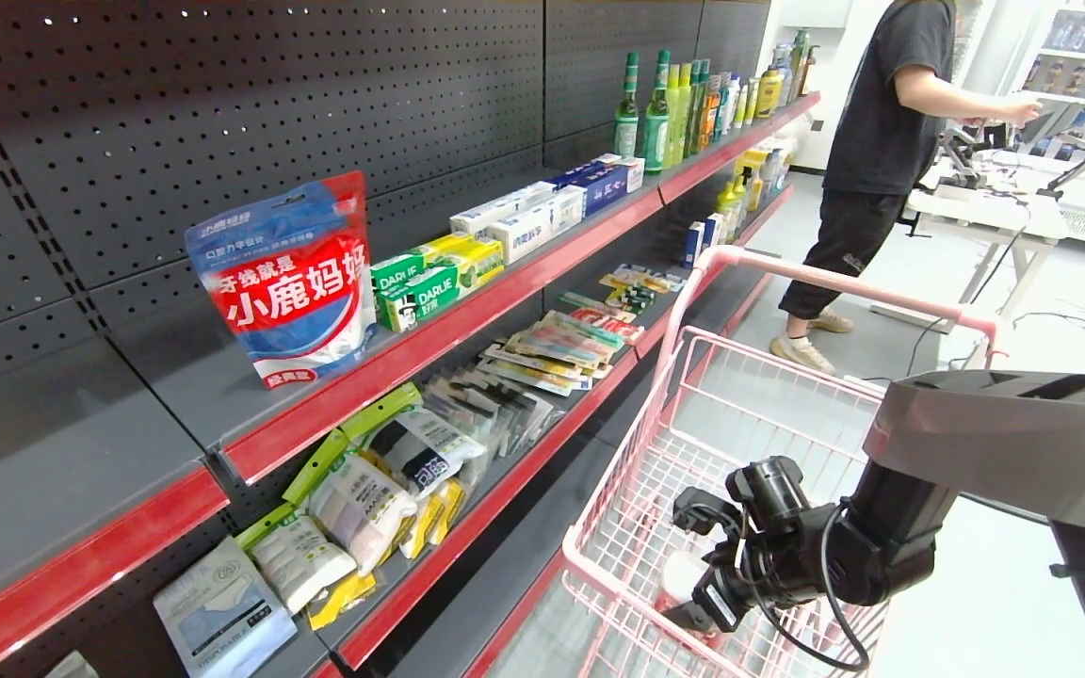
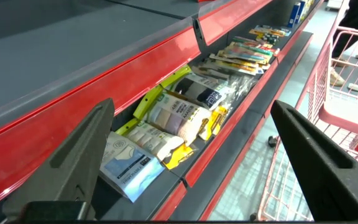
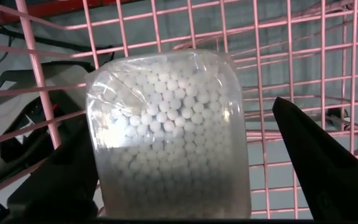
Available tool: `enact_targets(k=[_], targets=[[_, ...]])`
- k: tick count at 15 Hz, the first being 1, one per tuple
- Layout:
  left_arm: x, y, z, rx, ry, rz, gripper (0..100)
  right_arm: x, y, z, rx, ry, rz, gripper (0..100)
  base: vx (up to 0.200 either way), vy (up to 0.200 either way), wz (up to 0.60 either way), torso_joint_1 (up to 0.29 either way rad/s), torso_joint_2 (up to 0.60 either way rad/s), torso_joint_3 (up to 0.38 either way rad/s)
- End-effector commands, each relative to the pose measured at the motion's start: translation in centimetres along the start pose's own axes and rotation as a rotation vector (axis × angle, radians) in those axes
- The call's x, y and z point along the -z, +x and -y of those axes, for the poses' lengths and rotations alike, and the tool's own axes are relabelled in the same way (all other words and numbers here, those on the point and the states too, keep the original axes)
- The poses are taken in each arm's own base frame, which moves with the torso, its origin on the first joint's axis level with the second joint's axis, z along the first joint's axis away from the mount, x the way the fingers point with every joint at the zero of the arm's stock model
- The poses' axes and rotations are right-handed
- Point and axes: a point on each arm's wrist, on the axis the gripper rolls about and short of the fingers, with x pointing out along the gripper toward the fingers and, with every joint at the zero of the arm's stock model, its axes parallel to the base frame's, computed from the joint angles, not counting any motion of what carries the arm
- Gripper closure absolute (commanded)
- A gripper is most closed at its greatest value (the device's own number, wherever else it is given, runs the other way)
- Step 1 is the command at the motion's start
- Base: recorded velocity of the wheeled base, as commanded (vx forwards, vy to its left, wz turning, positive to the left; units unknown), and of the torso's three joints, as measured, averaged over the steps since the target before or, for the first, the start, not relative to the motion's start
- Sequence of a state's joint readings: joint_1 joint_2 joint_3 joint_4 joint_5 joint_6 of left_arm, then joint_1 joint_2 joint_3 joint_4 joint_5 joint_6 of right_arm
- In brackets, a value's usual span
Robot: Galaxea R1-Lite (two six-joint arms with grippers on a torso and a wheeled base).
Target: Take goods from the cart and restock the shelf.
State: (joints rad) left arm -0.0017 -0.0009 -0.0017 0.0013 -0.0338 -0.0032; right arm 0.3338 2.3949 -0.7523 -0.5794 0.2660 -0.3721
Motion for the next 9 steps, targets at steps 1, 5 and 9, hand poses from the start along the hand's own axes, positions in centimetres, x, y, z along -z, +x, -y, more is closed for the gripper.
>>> enact_targets(k=[1, 5, 9], targets=[[0.01, 0.01, 0.00, 0.000, -0.001, -0.001, 0, 0.11, 0.07, -0.04, 0.000, 0.000, -0.005, 0, 0.000, 0.000, 0.00, 0.000, 0.00, 0.000], [0.01, 0.01, 0.00, 0.000, -0.001, -0.001, 0, 0.20, 0.06, -0.05, 0.009, -0.010, -0.012, 100, 0.000, 0.000, 0.00, 0.000, 0.00, 0.000], [0.01, 0.01, 0.00, 0.000, 0.000, -0.001, 0, 0.20, 0.04, 0.00, 0.010, 0.003, -0.010, 100, 0.000, 0.000, 0.00, 0.000, 0.00, 0.000]])
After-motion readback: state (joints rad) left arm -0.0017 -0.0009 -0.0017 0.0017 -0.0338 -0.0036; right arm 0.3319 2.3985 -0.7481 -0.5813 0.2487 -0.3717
